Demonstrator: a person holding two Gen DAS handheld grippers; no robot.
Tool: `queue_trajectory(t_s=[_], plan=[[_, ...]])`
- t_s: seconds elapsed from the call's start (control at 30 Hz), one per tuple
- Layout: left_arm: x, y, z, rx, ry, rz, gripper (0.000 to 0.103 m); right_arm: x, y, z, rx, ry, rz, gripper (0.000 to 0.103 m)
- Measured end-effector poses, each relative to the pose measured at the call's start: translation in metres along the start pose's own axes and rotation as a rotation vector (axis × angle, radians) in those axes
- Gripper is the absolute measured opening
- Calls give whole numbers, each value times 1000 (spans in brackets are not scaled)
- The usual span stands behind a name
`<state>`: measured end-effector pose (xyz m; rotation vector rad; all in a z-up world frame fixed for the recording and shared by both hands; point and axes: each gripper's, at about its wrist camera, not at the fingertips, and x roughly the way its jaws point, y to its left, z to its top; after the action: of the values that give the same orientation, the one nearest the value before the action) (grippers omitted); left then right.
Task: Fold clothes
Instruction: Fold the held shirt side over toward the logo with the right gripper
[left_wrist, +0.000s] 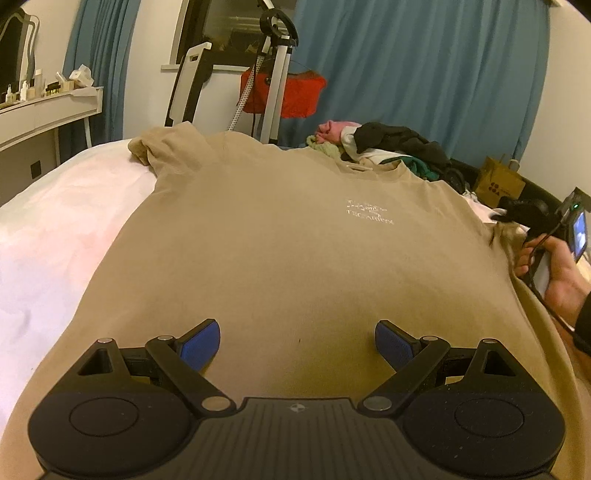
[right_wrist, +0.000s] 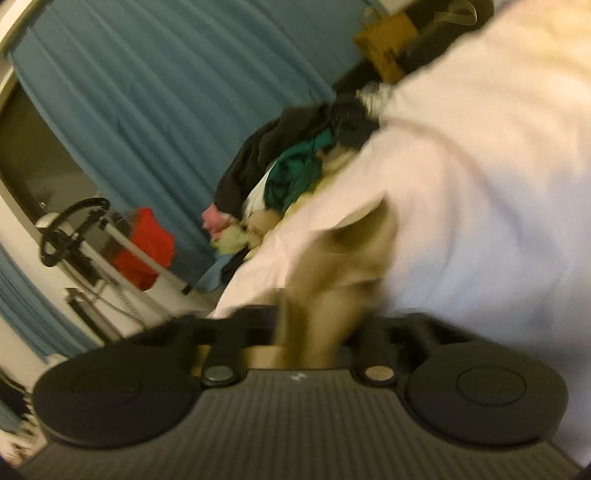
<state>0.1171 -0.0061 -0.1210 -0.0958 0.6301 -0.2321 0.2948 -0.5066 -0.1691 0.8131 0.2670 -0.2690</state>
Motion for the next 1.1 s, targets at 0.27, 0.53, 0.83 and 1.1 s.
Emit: queue_trajectory(t_s=[0.27,0.53,0.83,1.1], plan=[[-11,7,12,-45,-26,-9,93,-38,32,50,-180,-120,-50,6],[-42,16,31,-49,-92,-5,94,-74,175,33,-540,-190,-38,6],[-66,60,49,-189,-104,40,95,-50,323,-103,-997,-89,88,6],[-49,104,49,-304,-50,94,95,27,336,-217,-1174,113,13,8]])
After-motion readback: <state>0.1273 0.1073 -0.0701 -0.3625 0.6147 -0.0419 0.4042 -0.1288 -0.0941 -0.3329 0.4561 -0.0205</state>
